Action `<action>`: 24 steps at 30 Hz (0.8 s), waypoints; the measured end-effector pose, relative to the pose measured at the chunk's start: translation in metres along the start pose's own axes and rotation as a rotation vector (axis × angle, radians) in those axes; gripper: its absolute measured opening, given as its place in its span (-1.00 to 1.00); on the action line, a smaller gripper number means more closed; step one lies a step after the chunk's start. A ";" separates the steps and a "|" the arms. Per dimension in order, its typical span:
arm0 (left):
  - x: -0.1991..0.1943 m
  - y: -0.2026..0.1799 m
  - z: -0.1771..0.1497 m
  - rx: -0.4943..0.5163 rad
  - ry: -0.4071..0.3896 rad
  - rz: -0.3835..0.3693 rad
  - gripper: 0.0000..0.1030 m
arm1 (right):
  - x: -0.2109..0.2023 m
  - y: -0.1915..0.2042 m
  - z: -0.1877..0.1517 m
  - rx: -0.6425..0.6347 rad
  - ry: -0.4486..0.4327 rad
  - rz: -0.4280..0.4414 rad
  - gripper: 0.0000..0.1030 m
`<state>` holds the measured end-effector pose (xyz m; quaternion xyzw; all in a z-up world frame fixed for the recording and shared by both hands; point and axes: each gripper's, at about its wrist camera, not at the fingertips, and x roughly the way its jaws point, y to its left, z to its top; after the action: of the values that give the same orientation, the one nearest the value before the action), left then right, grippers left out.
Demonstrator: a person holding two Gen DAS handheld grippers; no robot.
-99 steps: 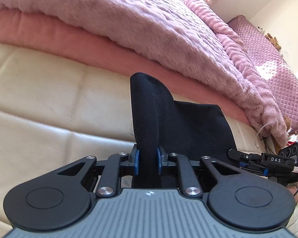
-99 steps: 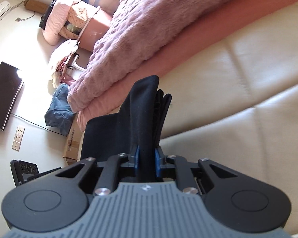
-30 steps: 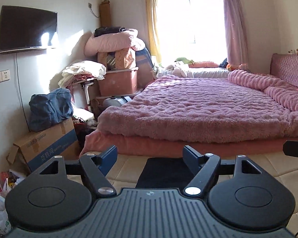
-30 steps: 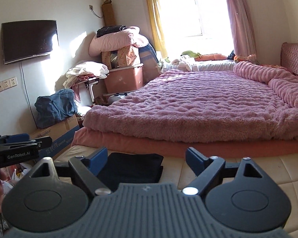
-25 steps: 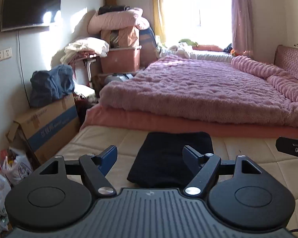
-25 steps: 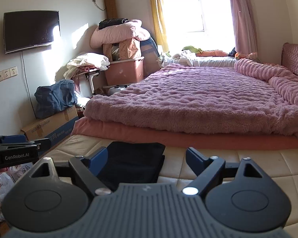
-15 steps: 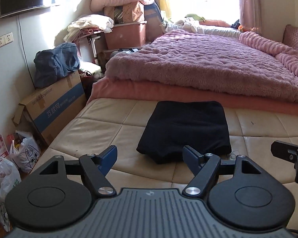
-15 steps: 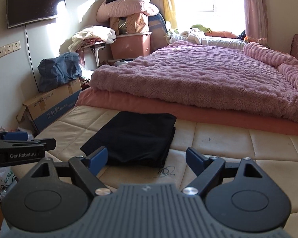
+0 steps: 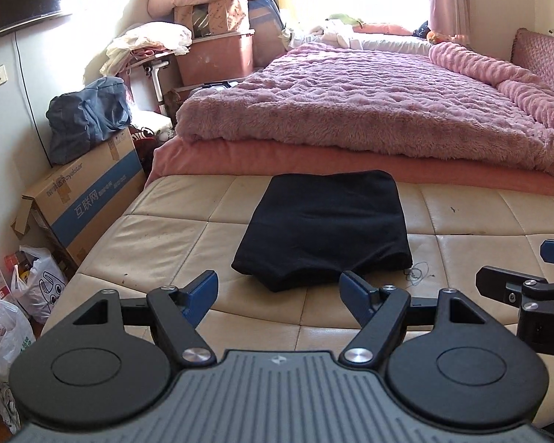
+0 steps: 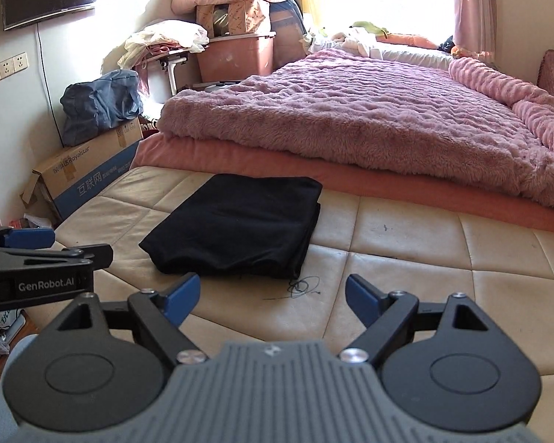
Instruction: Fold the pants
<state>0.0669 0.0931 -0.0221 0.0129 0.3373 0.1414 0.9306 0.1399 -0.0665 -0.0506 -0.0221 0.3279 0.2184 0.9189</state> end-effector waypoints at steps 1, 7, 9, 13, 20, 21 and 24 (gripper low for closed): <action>0.000 0.000 0.000 0.001 -0.001 -0.001 0.70 | -0.001 0.000 0.000 0.000 -0.001 -0.001 0.59; -0.001 0.001 0.002 0.000 -0.003 0.005 0.70 | -0.002 0.001 0.000 0.001 -0.007 -0.002 0.59; -0.001 0.001 0.002 0.001 -0.002 0.005 0.70 | -0.002 0.001 0.000 0.000 -0.009 -0.003 0.59; -0.001 0.000 0.002 0.001 -0.002 0.007 0.70 | -0.003 0.001 0.000 0.001 -0.009 -0.004 0.59; -0.001 0.000 0.002 -0.001 -0.003 0.008 0.70 | -0.003 0.001 -0.001 0.002 -0.010 -0.004 0.59; -0.001 0.000 0.002 -0.001 -0.003 0.009 0.70 | -0.003 0.001 -0.001 0.001 -0.009 -0.004 0.59; -0.001 0.000 0.001 0.000 -0.002 0.009 0.70 | -0.003 0.001 -0.001 0.002 -0.009 -0.004 0.59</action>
<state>0.0671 0.0929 -0.0205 0.0144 0.3362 0.1454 0.9304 0.1365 -0.0666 -0.0495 -0.0210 0.3238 0.2166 0.9208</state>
